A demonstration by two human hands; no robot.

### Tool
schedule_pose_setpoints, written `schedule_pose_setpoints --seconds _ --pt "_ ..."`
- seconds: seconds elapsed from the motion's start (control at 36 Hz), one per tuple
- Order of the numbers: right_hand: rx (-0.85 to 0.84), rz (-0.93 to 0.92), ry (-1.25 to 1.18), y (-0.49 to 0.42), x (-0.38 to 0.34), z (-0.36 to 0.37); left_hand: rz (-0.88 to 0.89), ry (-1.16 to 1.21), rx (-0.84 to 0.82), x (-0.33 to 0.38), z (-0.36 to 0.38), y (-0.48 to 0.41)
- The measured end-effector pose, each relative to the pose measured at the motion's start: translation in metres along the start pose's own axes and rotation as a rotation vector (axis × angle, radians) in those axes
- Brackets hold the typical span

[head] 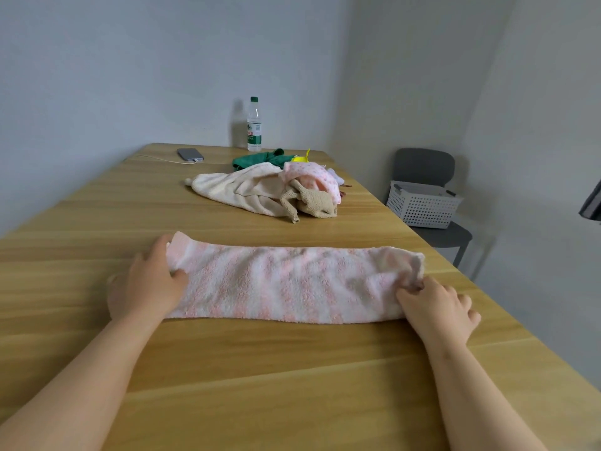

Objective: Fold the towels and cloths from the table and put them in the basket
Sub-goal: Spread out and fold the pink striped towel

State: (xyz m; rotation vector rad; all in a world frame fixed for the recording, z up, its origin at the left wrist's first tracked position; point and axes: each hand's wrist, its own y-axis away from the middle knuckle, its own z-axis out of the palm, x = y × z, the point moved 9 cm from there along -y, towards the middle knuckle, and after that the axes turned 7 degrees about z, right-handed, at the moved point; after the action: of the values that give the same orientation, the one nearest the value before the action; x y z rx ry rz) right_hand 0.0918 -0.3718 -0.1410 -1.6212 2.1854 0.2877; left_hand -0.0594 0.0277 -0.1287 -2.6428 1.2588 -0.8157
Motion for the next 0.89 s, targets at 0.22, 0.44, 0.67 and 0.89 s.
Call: schedule_pose_setpoints --seconds 0.22,0.44,0.67,0.89 --pt "0.047 -0.051 -0.152 0.005 0.002 -0.008 -0.151 0.177 -0.02 -0.03 -0.005 0.016" --pt "0.056 0.002 -0.358 0.005 0.007 -0.011 -0.073 0.195 0.029 -0.03 -0.004 0.022" --pt "0.071 0.055 -0.534 0.007 0.011 -0.018 -0.081 0.153 0.009 -0.031 0.002 0.015" --pt "0.097 0.086 -0.446 0.007 0.015 -0.019 -0.061 0.279 -0.064 -0.022 0.007 0.013"
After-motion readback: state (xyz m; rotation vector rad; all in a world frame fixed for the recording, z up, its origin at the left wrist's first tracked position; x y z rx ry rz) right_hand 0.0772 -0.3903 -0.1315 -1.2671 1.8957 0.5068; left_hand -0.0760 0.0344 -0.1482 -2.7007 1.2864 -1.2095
